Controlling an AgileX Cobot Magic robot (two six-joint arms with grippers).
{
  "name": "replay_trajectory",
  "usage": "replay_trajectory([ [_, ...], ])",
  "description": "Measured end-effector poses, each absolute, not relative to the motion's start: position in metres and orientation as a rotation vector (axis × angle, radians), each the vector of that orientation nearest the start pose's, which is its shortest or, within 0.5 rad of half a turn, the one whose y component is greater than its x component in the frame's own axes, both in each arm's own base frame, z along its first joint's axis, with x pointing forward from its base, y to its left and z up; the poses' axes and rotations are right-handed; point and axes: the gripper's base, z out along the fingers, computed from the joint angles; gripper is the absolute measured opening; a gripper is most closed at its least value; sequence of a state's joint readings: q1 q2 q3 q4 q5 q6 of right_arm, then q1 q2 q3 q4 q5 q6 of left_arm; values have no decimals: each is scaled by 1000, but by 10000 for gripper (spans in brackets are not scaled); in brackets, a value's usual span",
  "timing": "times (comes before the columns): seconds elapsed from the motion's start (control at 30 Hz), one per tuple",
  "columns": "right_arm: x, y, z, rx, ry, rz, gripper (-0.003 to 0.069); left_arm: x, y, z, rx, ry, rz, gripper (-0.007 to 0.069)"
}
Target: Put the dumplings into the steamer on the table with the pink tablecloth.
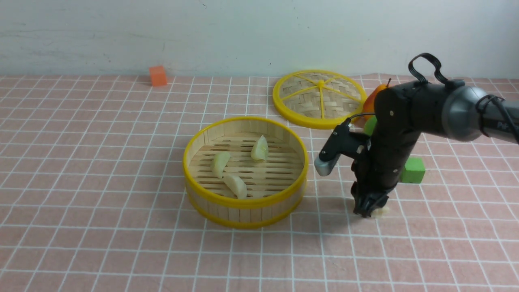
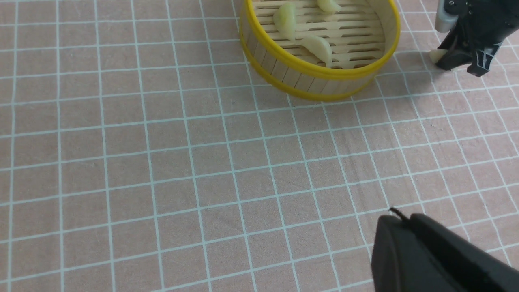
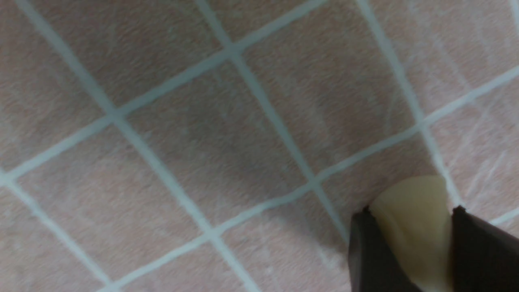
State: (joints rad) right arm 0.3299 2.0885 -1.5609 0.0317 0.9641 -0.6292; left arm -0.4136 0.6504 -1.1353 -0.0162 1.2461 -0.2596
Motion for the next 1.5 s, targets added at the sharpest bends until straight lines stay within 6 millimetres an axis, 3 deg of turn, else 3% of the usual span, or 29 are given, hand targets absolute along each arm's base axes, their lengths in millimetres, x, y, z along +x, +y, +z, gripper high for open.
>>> replay_trajectory([
  [0.13,403,142,189,-1273,2733,45,241,62,-29,422,177,2266,-380,18],
  [0.2,407,148,210,-1206,2751,76,241,62,-29,422,180,2265,-379,18],
  [0.27,409,166,236,-1156,2714,150,241,62,-29,422,185,2265,-377,18],
  [0.4,404,197,260,-1140,2627,280,241,62,-29,422,201,2262,-369,18],
  [0.43,398,221,270,-1154,2547,350,241,62,-29,422,207,2261,-366,18],
  [0.57,391,264,277,-1138,2370,399,241,63,-28,422,229,2255,-335,20],
  [0.67,395,278,268,-1073,2337,402,241,61,-26,421,231,2249,-318,20],
  [0.77,403,283,252,-1000,2357,392,241,56,-21,413,228,2243,-288,20],
  [0.9,415,285,215,-898,2453,365,241,45,-15,383,226,2203,-276,22],
  [1.03,420,284,199,-848,2499,358,248,38,-11,353,223,2127,-291,27],
  [1.13,419,282,197,-850,2527,345,322,33,-9,324,204,2014,-324,29],
  [1.27,415,280,206,-875,2553,332,402,31,-9,305,162,1924,-376,32],
  [1.37,407,274,240,-905,2555,315,446,35,-11,286,149,1897,-396,38],
  [1.4,400,270,260,-933,2547,302,443,38,-12,279,149,1912,-394,39],
  [1.5,385,259,296,-990,2538,272,412,41,-14,267,152,1940,-389,39],
])
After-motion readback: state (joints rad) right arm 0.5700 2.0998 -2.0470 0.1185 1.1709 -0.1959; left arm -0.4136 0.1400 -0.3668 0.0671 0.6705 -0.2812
